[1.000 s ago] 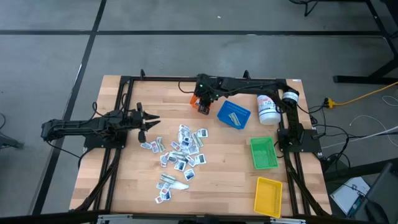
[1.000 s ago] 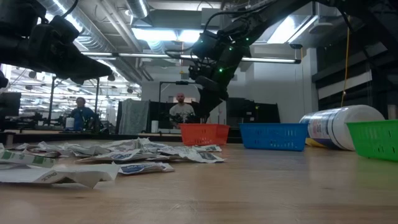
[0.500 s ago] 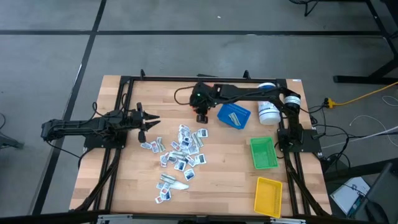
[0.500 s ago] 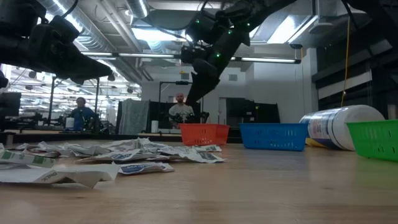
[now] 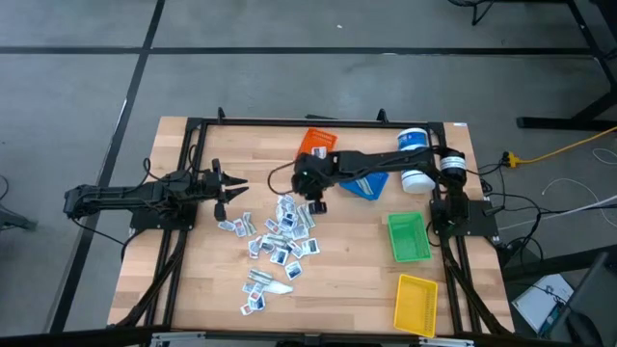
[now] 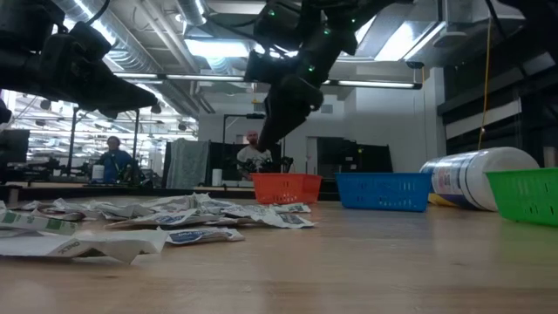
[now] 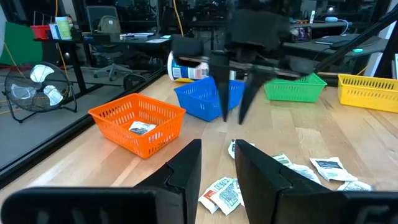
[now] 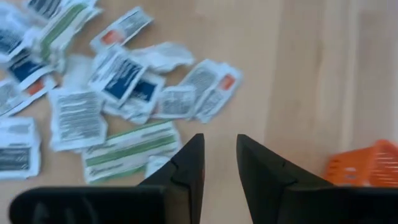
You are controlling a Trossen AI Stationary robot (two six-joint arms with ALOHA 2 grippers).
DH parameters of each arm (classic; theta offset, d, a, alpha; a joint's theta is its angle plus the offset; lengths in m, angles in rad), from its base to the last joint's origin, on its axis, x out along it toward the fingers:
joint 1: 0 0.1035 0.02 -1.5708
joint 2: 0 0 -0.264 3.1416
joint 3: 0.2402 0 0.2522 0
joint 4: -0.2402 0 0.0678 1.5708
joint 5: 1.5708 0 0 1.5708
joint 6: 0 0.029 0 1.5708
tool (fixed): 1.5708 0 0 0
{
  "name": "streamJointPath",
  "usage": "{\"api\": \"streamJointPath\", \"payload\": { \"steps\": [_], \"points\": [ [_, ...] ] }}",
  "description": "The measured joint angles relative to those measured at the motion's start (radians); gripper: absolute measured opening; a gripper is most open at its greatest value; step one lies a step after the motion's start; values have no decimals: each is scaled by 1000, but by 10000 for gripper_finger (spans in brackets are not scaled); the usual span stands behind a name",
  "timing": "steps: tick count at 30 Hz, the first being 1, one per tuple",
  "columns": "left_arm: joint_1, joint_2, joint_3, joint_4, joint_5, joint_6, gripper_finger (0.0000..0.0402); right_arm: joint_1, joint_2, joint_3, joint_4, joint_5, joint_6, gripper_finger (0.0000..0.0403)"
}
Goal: Pick & Place First Aid Supplies
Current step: Put the gray towelette pack into the orange basket
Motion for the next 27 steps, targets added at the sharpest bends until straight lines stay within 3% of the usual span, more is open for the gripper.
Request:
{"api": "streamJointPath", "payload": {
  "steps": [15,27],
  "points": [
    [0,0,0,0,0,0,92,82,1,-172,134,0,82,94],
    [0,0,0,0,0,0,93,84,6,-188,106,22,126,94]
  ]
}}
